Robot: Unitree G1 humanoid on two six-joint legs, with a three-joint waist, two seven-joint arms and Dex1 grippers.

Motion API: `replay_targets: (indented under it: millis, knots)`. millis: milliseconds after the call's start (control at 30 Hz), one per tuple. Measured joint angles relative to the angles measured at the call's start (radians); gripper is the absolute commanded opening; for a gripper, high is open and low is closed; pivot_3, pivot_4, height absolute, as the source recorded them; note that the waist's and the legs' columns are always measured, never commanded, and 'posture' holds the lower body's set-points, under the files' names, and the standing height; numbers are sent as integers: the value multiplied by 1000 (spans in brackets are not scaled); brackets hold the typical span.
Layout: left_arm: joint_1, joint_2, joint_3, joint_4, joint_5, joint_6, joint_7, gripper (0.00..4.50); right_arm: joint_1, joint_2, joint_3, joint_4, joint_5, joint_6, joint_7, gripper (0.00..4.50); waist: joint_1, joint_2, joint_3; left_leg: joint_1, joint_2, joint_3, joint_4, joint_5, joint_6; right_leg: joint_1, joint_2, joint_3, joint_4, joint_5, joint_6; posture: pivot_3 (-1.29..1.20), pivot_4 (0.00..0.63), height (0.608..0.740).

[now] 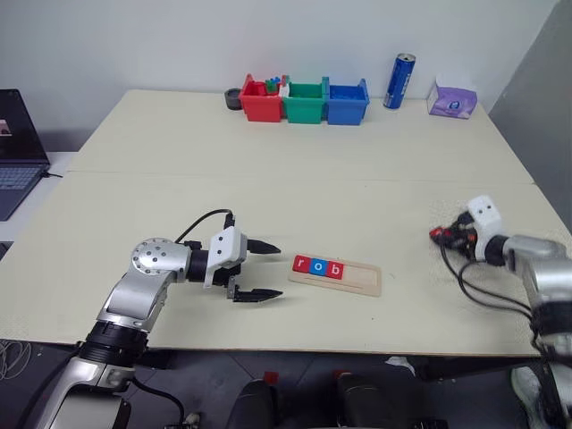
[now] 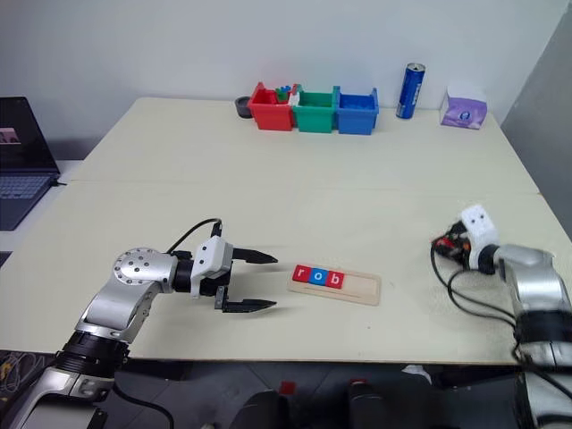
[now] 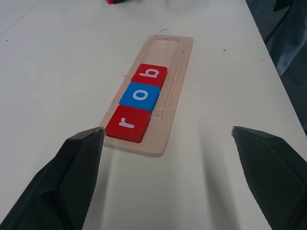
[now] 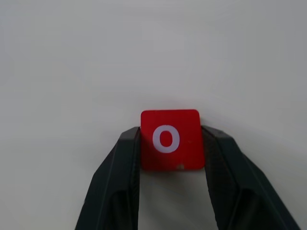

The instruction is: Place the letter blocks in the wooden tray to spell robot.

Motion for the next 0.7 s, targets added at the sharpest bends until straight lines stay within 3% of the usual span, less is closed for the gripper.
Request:
replay_targets:
  millis: [133, 233, 700]
  knots:
    - [1, -1, -2, 2, 0, -1, -13, 4500, 234, -79, 21, -390, 91, 94, 92, 1451, -3, 1, 1, 1, -1, 1, 1, 0, 0, 0, 0, -1, 1, -1, 1, 0, 150, 740]
    - [-11, -5, -7, 10, 0, -1, -19, 4500, 289, -118, 54, -530, 97, 93, 115, 1451, -8, 0, 1, 4, -1, 3, 2, 0, 0, 1, 1, 2, 0, -2, 6, 0, 150, 740]
    - [-16, -8, -10, 25, 3, -2, -35, 4500, 174, -124, 205, -411, 29, -42, 137, 1451, -3, -1, 2, 3, -1, 4, 2, 0, 0, 1, 1, 2, 0, -1, 5, 0, 150, 740]
